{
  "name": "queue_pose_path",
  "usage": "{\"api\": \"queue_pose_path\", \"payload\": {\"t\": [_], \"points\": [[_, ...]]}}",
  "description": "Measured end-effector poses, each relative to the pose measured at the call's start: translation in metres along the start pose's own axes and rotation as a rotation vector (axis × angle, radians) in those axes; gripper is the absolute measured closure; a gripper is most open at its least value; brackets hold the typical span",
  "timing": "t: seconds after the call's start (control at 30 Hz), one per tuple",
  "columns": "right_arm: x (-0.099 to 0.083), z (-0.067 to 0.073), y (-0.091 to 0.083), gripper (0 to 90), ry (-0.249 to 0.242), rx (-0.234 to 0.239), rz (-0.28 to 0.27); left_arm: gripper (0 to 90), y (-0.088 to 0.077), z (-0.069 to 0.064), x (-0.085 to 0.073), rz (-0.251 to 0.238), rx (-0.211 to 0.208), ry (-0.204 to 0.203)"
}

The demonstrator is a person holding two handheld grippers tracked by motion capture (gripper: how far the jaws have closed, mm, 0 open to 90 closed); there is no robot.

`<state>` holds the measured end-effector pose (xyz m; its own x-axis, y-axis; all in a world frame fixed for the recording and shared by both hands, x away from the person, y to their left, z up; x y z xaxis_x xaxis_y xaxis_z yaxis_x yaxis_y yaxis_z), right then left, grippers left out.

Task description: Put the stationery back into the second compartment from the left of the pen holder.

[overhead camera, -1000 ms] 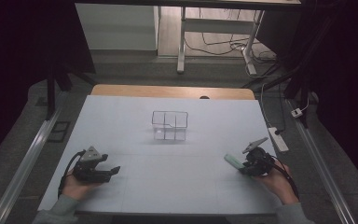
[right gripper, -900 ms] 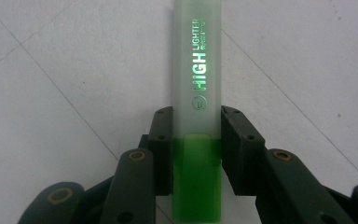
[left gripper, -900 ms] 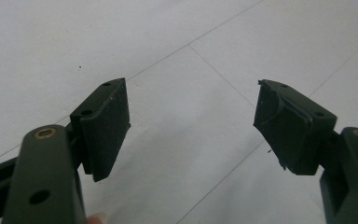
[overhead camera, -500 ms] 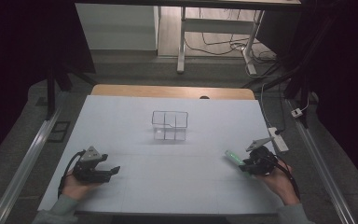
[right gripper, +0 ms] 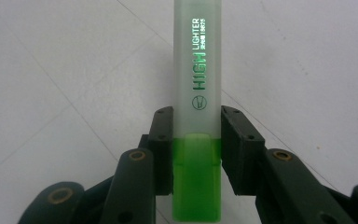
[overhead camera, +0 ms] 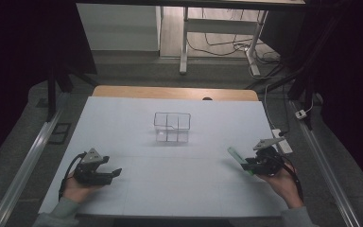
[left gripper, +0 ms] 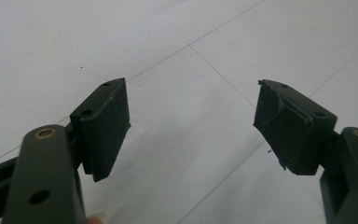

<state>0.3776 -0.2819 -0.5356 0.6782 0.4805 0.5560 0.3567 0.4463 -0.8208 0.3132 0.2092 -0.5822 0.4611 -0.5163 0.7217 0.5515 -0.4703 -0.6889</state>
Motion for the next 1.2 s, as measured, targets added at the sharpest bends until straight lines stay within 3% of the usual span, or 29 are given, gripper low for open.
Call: {"api": "queue_pose_path", "payload": {"t": [0.4, 0.83, 1.2], "points": [[0.007, 0.010, 0.001, 66.8, -0.002, 0.042, -0.033, 26.4, 0.000, 0.000, 0.000, 0.000, 0.000, 0.003], [0.017, 0.019, 0.000, 66.8, -0.015, 0.056, -0.084, 26.4, 0.000, 0.001, 0.000, -0.002, 0.000, -0.001], [0.028, 0.030, 0.004, 66.8, -0.028, 0.084, -0.095, 26.4, 0.000, 0.000, 0.001, -0.003, -0.002, -0.001]]}}
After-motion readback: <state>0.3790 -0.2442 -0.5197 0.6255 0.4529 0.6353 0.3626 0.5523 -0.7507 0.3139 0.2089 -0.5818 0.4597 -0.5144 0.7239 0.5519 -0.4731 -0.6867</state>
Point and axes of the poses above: each handheld gripper's, and its own axes: y roughly forward along the jaws, x roughly out of its top, z roughly to its left, the point moved 8 cm from there along y, roughly forward along the jaws, and after that the axes turned 11 degrees about y, right-handed, at the moved point
